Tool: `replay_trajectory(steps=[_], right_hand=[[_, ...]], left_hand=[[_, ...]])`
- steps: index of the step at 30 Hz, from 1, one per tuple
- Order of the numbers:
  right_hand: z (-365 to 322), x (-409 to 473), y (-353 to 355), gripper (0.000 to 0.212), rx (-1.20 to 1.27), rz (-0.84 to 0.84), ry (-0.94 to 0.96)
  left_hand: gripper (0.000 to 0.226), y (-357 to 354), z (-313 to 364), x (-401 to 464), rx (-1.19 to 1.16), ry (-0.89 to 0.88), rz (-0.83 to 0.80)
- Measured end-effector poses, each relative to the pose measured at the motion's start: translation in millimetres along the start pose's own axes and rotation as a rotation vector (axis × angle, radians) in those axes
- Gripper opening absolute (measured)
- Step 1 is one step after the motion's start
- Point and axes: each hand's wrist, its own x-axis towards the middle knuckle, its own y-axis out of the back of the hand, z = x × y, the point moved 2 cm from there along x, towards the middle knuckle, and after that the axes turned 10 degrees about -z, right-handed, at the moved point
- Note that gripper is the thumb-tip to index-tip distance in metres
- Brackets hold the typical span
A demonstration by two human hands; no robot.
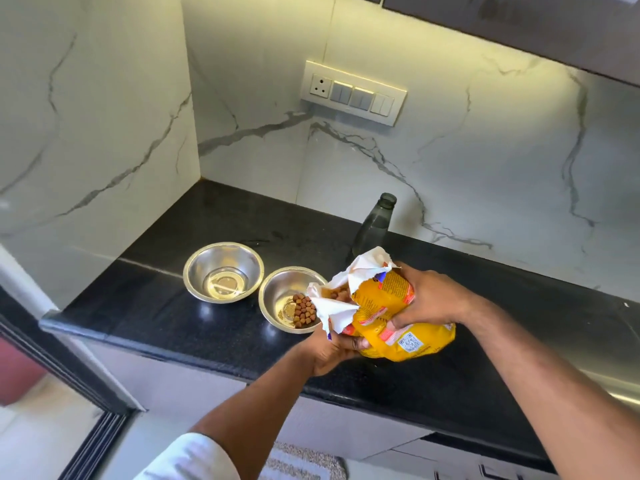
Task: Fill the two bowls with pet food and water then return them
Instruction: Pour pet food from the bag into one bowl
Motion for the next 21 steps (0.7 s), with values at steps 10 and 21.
replay_trajectory(steps=[10, 21], right_hand=[[-16.6, 26.3, 12.1, 0.119, -0.158, -0.106, -0.021], [-36.5, 41.7, 22.4, 0.106, -0.224, -0.139, 0.019]], left_hand=[[0.060, 8.7, -28.3, 8.6, -0.240, -0.040, 0.046], [0.036, 14.5, -30.8, 9.5, -0.387, -0.035, 0.098]])
